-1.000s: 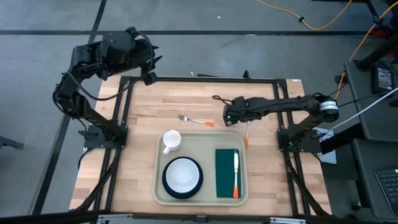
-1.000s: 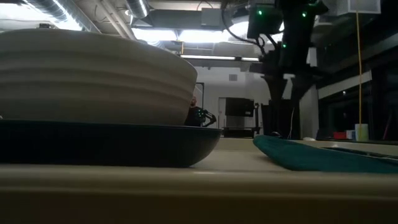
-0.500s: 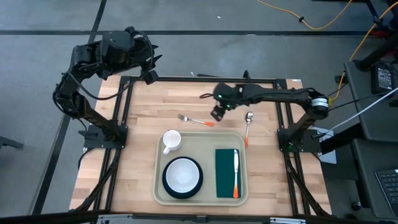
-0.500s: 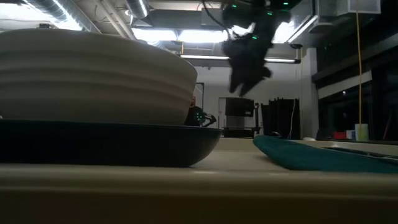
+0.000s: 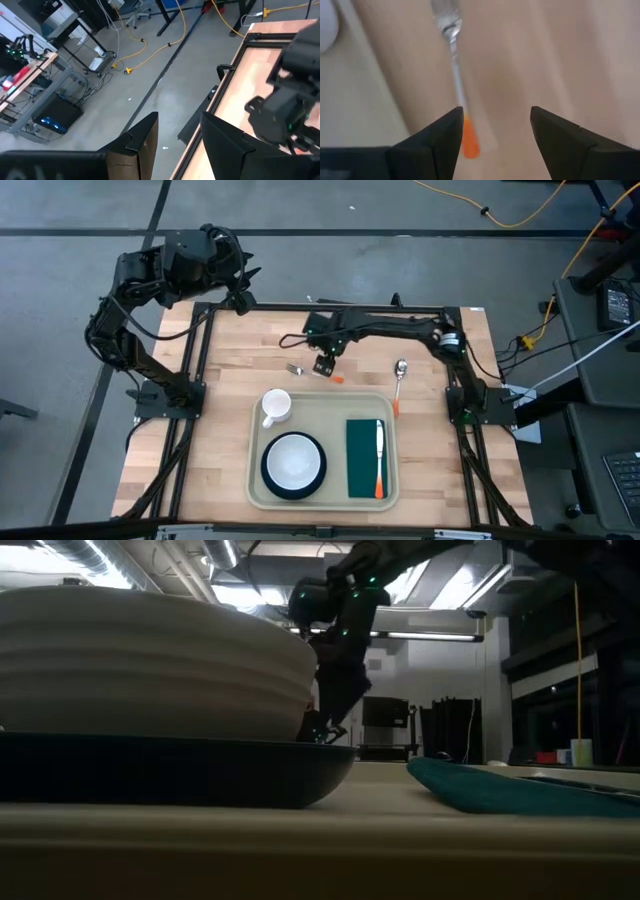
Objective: Set up tray
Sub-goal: Put the orange fork on top of the dark green napkin to the left of the orange knife
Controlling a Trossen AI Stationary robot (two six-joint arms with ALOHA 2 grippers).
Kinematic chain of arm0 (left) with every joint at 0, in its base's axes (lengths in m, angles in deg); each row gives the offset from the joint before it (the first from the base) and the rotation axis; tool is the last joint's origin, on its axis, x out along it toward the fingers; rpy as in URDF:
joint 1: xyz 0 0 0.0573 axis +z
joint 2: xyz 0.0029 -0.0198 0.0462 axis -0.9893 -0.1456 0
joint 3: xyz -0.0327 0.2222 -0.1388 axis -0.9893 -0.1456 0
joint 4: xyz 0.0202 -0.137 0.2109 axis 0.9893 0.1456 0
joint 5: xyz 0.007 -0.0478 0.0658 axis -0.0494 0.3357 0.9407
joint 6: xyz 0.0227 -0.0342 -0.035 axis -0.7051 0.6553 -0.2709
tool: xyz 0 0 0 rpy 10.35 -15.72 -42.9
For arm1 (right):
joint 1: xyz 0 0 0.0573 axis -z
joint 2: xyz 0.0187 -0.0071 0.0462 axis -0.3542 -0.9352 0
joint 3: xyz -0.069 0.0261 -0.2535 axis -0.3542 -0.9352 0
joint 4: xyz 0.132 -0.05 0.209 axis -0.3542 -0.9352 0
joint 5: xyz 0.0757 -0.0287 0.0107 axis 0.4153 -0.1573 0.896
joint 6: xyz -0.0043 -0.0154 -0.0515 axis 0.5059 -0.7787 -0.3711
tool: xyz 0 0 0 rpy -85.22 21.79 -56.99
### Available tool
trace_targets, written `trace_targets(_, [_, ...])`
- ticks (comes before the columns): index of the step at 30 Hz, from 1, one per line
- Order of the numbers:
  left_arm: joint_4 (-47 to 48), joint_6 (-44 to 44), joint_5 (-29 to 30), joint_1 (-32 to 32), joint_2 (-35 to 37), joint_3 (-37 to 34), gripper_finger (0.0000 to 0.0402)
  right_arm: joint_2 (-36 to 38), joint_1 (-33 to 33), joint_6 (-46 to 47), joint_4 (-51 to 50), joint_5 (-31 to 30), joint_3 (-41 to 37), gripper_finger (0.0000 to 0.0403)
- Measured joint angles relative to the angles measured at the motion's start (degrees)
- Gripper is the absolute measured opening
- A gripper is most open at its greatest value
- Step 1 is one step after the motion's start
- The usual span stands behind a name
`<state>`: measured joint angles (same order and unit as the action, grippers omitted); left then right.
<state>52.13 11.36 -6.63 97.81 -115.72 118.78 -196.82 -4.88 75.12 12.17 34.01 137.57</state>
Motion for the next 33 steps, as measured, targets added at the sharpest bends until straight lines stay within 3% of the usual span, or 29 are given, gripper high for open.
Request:
trace_targets(11, [0.0, 0.0, 0.6, 0.0, 0.0, 0.0, 0.0143, -3.8, -4.6, -4.3, 0.5, 2.1, 1.5, 0.0237])
trace_targets(26, [0.0, 1.7, 0.3, 0.0, 0.0, 0.0, 0.0143, -7.2, -2.3, -8.8, 8.8, 3.5, 1.5, 0.0237])
trace_targets(33, [0.0, 2.5, 0.0, 0.0, 0.0, 0.0, 0.0143, -9.8, -1.9, -8.6, 7.3, 5.0, 1.4, 0.0237])
